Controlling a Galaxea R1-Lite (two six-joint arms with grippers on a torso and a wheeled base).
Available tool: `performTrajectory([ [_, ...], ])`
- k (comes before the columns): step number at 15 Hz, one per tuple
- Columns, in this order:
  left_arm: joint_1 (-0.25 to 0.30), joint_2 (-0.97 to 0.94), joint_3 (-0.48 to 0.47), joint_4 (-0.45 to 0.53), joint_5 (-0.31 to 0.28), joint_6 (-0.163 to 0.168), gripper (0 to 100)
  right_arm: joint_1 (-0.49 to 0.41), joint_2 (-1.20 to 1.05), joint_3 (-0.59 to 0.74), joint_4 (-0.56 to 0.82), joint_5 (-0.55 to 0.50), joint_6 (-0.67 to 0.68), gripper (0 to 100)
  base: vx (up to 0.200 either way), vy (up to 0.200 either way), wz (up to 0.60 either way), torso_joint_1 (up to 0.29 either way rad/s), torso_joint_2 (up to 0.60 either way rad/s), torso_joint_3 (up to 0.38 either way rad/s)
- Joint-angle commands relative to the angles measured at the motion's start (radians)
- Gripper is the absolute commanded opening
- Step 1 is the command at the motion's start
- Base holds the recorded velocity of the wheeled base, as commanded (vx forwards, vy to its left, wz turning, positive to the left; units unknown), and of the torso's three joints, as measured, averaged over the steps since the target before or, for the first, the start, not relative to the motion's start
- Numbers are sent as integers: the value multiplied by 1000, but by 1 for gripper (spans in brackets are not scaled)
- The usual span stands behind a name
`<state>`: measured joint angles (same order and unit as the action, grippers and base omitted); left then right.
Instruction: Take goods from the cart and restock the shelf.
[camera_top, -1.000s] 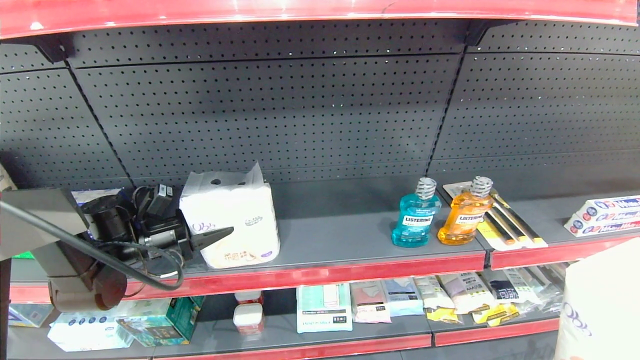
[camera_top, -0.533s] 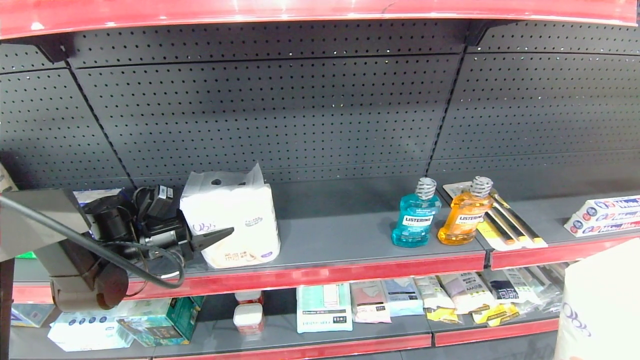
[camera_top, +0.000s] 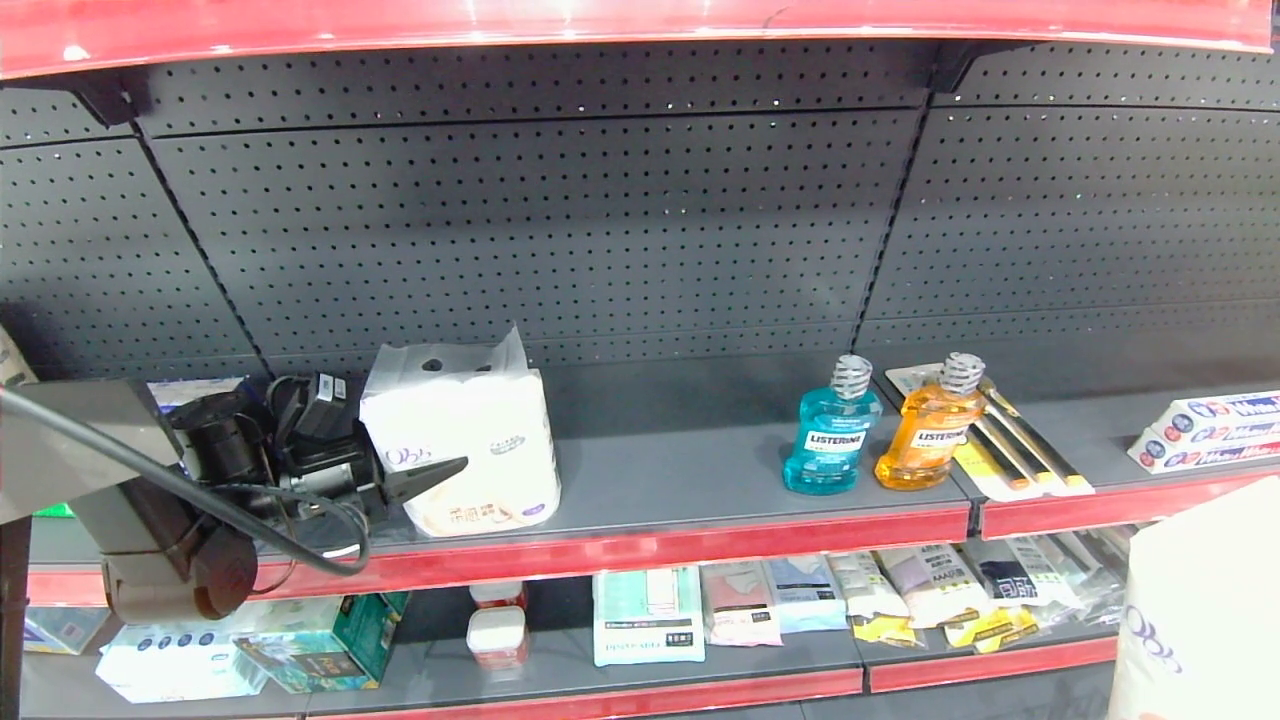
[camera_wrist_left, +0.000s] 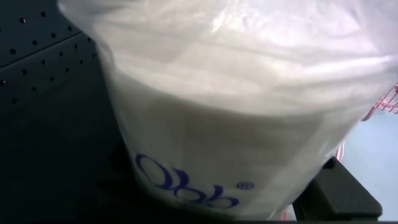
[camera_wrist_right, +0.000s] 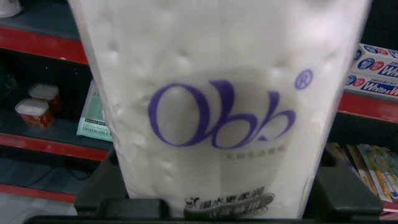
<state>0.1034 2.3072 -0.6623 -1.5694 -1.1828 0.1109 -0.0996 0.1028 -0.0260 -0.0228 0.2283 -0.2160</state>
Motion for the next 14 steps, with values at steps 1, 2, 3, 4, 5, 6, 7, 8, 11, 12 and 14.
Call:
performTrajectory([
  [1, 1, 3, 0, -1, 0, 6, 0, 0, 0, 0, 0, 0, 0, 0, 0, 0, 0, 0, 0, 0],
  [2, 1, 3, -2, -1, 0, 7, 0, 0, 0, 0, 0, 0, 0, 0, 0, 0, 0, 0, 0, 0],
  [3, 1, 1, -6, -1, 0, 10, 0, 0, 0, 0, 0, -3, 0, 0, 0, 0, 0, 0, 0, 0],
  [4, 1, 1, -10, -1, 0, 10, 0, 0, -3, 0, 0, -7, 0, 0, 0, 0, 0, 0, 0, 0],
  [5, 1, 1, -10, -1, 2, 10, 0, 0, -5, 0, 0, -7, 0, 0, 0, 0, 0, 0, 0, 0],
  [6, 1, 1, -8, -1, 0, 10, 0, 0, -5, 0, 0, -7, 0, 0, 0, 0, 0, 0, 0, 0],
  [7, 1, 0, -3, -1, 0, 9, 0, 0, -5, 0, 0, -7, 0, 0, 0, 0, 0, 0, 0, 0],
  [8, 1, 0, -3, -1, 0, 13, 0, 0, -5, 0, 0, -7, 0, 0, 0, 0, 0, 0, 0, 0],
  [11, -1, -8, -10, -1, 0, 16, 0, 0, -5, 0, 0, -9, 0, 0, 0, 0, 0, 0, 0, 0],
  [12, -1, -8, -6, -1, 2, 20, 0, 0, -5, 0, 0, -9, 0, 0, 0, 0, 0, 0, 0, 0],
  [14, -1, -9, 1, -1, 2, 16, 0, 0, -5, 0, 0, -9, 0, 0, 0, 0, 0, 0, 0, 0],
])
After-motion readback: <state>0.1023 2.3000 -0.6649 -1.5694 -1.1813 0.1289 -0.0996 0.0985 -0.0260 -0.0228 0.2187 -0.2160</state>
